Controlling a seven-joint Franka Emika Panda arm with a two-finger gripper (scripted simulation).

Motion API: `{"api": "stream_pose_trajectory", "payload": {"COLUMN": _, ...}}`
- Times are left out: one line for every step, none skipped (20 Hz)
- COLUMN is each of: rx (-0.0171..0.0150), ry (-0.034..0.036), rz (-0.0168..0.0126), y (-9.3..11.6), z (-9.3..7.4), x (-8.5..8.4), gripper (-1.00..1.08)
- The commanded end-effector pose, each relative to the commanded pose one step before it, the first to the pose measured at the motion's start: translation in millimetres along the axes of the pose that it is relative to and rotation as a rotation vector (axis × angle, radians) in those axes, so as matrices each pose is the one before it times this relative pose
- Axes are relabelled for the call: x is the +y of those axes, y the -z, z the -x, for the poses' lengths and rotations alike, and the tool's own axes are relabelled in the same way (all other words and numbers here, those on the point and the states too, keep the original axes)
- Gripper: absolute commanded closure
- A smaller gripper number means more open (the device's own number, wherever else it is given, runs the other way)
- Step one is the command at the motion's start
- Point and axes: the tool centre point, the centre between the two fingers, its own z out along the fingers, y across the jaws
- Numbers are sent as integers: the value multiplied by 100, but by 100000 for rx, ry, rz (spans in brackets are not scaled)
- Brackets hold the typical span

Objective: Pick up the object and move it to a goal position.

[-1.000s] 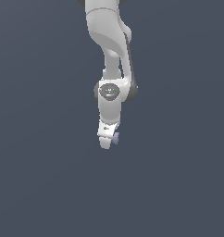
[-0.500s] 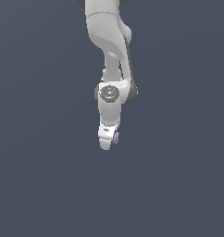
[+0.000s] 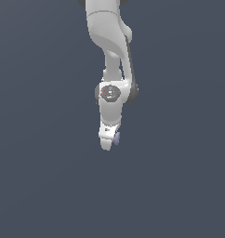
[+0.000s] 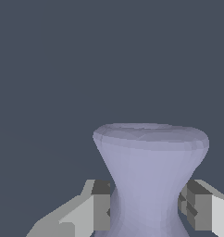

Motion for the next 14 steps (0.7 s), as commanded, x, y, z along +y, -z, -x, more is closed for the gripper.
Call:
{"api": "stream_pose_trajectory", "payload": {"rx": 15, "ry": 32, "rz": 97, "y": 534, "z": -179, "x": -161, "gripper": 108}}
{"api": "stream_pose_trajectory", "payload": {"rx": -63, "ry": 24, "rz": 14, "y": 302, "z": -114, "x": -120, "gripper": 108}}
{"api": "stream_pose_trajectory", "payload": {"rx": 0, "ry": 0, "rz": 0, "y": 350, "z": -112, "x": -134, "gripper": 108}}
{"api": "stream_pose_trajectory", "payload": {"rx": 0, "ry": 0, "rz": 0, "y": 398, "z": -127, "x": -152, "gripper": 108}}
{"api": "stream_pose_trajectory", "payload": {"rx": 0, "ry": 0, "rz": 0, "y": 446, "z": -142, "x": -171, "gripper": 108}}
{"api": "stream_pose_trajectory", "payload": {"rx": -64, "ry": 27, "rz": -2, "y": 485, "z": -179, "x": -193, "gripper": 108}}
{"api": "stream_pose_trajectory", "payload": {"rx": 0, "ry": 0, "rz": 0, "y": 545, "z": -174, "x": -208, "gripper": 108}}
{"api": "stream_pose_trajectory", "payload": {"rx": 0, "ry": 0, "rz": 0, "y": 595, "z": -190, "x": -227, "gripper": 108}}
{"api": "stream_pose_trajectory", "payload": {"rx": -45, "ry": 20, "rz": 0, "y": 639, "z": -222, "x": -249, "gripper": 108}}
{"api": "stream_pose_trajectory", "payload": {"rx": 0, "ry": 0, "rz": 0, "y": 698, "z": -224, "x": -265, "gripper": 108}}
{"api": "stream_pose_trajectory", "payload": {"rx": -62, "ry": 30, "rz": -3, "y": 741, "z": -265, "x": -289, "gripper": 108}}
{"api": "stream_pose_trajectory", "payload": {"rx": 0, "ry": 0, "rz": 0, "y": 806, "z": -259, "x": -305, "gripper": 108}}
{"api": "stream_pose_trajectory", "payload": {"rx": 0, "ry": 0, "rz": 0, "y": 860, "z": -278, "x": -324, "gripper": 108}}
{"api": "stream_pose_trajectory", "payload": {"rx": -57, "ry": 38, "rz": -8, "y": 896, "z": -324, "x": -347, "gripper": 108}}
